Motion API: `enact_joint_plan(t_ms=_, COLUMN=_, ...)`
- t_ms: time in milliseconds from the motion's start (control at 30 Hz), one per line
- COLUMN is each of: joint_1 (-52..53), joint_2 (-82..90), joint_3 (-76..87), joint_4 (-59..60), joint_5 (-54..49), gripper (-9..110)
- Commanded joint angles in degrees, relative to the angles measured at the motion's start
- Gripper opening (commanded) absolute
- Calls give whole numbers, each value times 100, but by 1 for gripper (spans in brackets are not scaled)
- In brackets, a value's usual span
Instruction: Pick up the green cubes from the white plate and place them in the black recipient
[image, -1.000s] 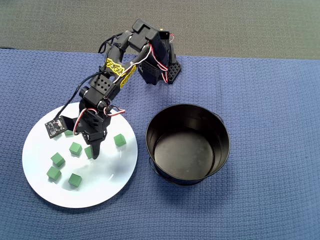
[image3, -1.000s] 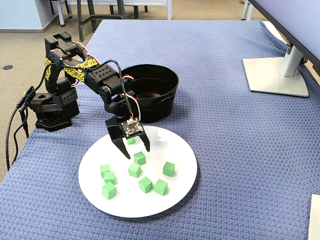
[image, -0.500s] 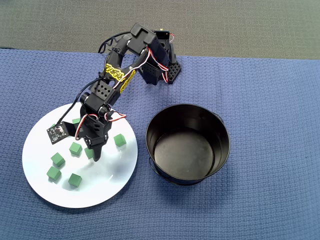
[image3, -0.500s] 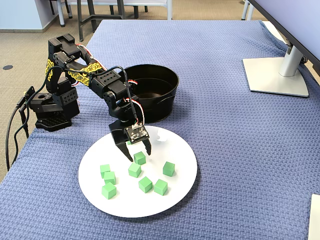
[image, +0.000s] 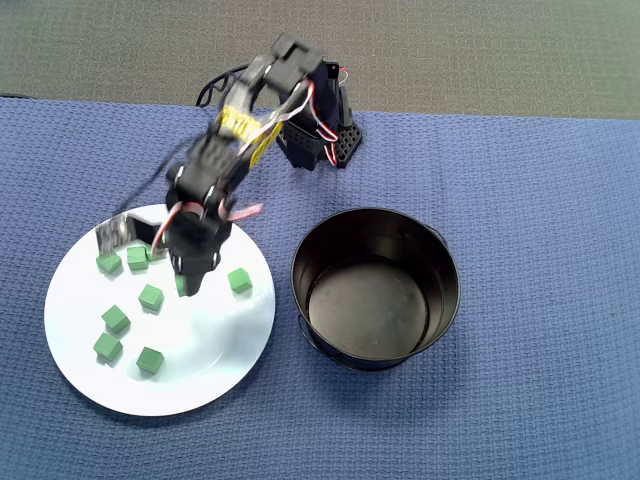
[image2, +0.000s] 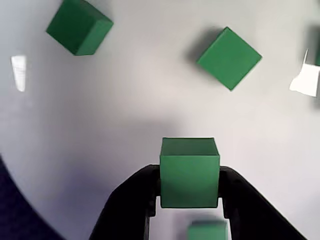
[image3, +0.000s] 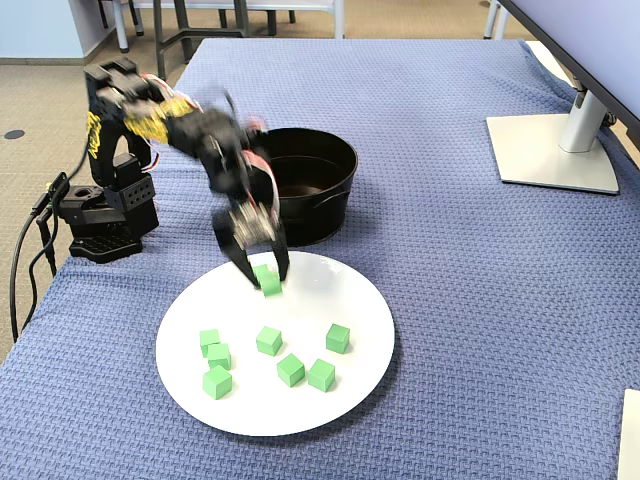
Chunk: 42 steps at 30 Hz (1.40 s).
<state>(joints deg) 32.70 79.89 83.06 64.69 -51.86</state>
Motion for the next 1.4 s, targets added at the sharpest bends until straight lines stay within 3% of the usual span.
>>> enact_joint_plan(t_ms=0, joint_1=-167, joint_2=1784, joint_3=-457, joint_4=1072, joint_5=580, gripper=0)
enact_joint_plan(t_ms=133, joint_1=-606, joint_2=2874, joint_3=-290, joint_4=1468, joint_5=1002, gripper=0)
enact_joint_plan(t_ms=300, joint_1=-2109, joint_2=3700, joint_3=105, joint_4=1731, joint_5=2013, gripper=0)
enact_joint_plan(t_ms=500, joint_1=-4025, joint_2=3375, joint_3=88, joint_4=1626, joint_5=3639, gripper=0)
enact_joint_plan(t_ms=667, joint_1=-4755, joint_2=2909, joint_3=448, joint_4=1195, joint_5=4219, gripper=0)
enact_joint_plan(t_ms=800, joint_1=-4878, joint_2=2417, joint_3=545, joint_4=870, joint_5=4386, gripper=6)
enact_joint_plan(t_ms=900, joint_1=-5019, joint_2=2092, joint_3=387, joint_4=984, joint_5=4184, gripper=33)
enact_joint_plan(t_ms=967, joint_1=-4957, joint_2=2101, joint_3=185, joint_4=1107, joint_5=4140, gripper=37)
enact_joint_plan(t_ms=1067, joint_1=-4702, joint_2=2057, joint_3=-545, joint_4=1652, joint_5=4061, gripper=36)
enact_joint_plan(t_ms=1200, joint_1=-3876, joint_2=2118, joint_3=-1503, joint_4=2329, joint_5=4017, gripper=24)
enact_joint_plan(t_ms=1367, joint_1=-2443, joint_2=1266, joint_3=-2355, joint_4=3041, joint_5=3173, gripper=9)
